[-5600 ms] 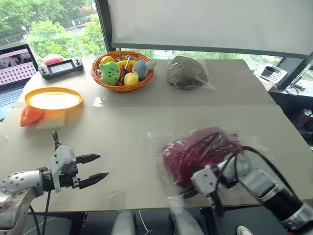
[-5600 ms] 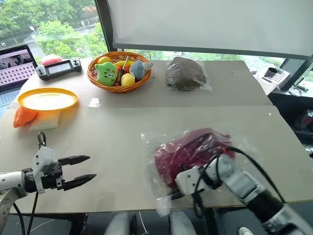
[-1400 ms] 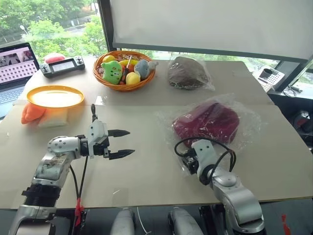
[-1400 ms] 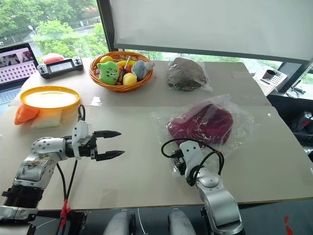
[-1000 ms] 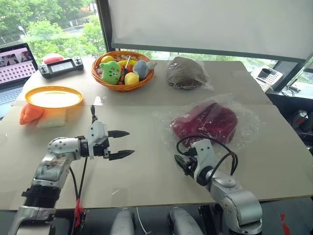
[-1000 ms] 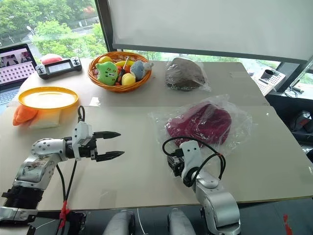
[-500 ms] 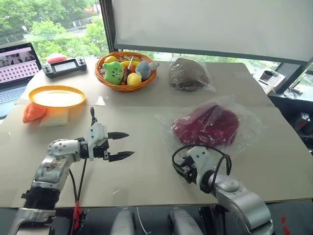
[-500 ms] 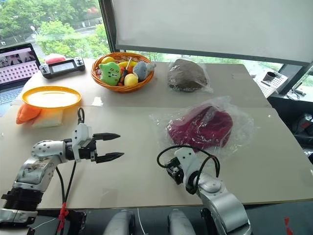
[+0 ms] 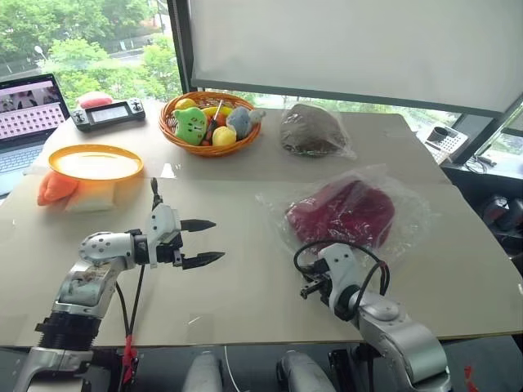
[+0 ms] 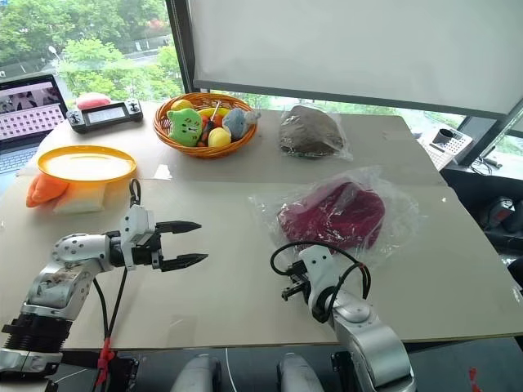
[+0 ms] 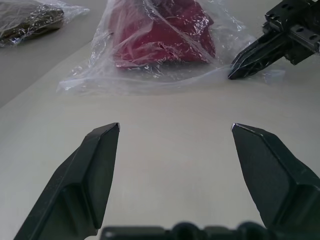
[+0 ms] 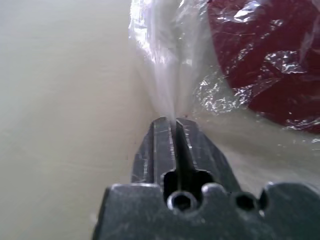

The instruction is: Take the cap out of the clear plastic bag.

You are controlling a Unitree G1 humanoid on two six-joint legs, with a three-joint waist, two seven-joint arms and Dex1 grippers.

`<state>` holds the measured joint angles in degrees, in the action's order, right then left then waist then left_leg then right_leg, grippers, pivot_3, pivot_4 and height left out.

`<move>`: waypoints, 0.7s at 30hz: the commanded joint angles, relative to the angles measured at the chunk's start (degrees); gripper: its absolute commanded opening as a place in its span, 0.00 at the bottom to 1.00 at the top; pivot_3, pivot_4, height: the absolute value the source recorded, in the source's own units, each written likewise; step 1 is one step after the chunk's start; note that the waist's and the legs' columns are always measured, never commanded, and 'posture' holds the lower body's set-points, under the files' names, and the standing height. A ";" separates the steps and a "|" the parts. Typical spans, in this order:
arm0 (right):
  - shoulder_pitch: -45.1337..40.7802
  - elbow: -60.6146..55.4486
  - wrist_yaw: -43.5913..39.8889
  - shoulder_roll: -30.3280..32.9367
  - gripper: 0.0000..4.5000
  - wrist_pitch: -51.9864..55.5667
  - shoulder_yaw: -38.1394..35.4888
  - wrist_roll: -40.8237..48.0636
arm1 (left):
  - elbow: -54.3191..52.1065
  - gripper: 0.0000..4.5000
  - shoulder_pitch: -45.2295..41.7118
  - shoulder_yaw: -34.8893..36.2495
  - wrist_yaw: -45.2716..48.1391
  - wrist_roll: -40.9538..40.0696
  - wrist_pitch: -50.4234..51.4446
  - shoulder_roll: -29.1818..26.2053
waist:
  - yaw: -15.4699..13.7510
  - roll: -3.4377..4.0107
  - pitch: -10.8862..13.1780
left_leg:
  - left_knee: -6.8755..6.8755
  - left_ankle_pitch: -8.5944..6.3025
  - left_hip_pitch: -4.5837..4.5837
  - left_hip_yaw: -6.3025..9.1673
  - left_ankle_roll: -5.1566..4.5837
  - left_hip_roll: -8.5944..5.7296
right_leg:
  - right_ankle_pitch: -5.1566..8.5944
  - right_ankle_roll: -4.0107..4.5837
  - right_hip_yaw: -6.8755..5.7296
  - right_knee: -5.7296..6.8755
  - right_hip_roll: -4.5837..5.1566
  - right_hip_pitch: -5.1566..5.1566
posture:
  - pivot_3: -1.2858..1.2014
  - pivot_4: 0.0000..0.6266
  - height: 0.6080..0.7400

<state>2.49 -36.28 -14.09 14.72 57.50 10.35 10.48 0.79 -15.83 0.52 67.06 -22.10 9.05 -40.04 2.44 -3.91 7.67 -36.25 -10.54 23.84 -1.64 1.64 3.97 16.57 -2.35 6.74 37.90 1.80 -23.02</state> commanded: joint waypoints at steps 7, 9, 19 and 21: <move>0.02 3.10 -2.28 -0.05 0.00 1.19 0.97 2.24 | -2.29 0.86 0.03 0.17 -0.46 -0.16 0.04 0.11 | 0.23 0.00 0.00 | 0.19 0.00 -0.07 0.00 0.00 0.01 | 0.05 0.06 0.01 0.00 -0.03 -0.02 | 0.52 0.24 1.00; -2.31 0.89 -3.29 -0.63 0.00 1.06 -0.99 4.11 | -2.09 0.86 -0.14 -0.15 -0.54 0.01 -0.13 0.44 | 0.45 0.03 0.02 | 0.19 0.00 -0.07 -0.02 0.00 0.01 | 0.05 0.05 0.04 0.00 -0.03 -0.04 | 0.52 0.24 1.00; -15.14 -12.77 -9.29 -5.67 0.00 0.53 -18.29 27.39 | -1.02 0.86 -0.54 -1.07 -0.29 0.76 -0.81 1.56 | 0.30 1.16 0.90 | 0.21 0.02 0.39 0.16 -0.01 0.03 | -0.08 0.11 0.06 0.10 -0.23 -0.46 | 0.52 0.24 1.00; -15.29 -13.83 -9.64 -4.89 0.00 0.51 -19.21 30.43 | -0.95 0.86 -0.55 -1.18 -0.26 0.83 -0.87 1.67 | 0.19 1.16 0.90 | 0.26 0.01 0.46 0.18 -0.01 0.01 | -0.16 0.27 0.05 0.04 -0.21 -0.47 | 0.52 0.24 1.00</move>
<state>-12.67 -47.14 -22.70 9.26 58.74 -7.40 36.64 0.73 -15.59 -0.82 66.85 -21.31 8.92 -38.50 2.63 -2.75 8.57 -35.98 -10.54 24.33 -1.45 1.64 3.98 16.41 -2.08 6.80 37.87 1.59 -23.49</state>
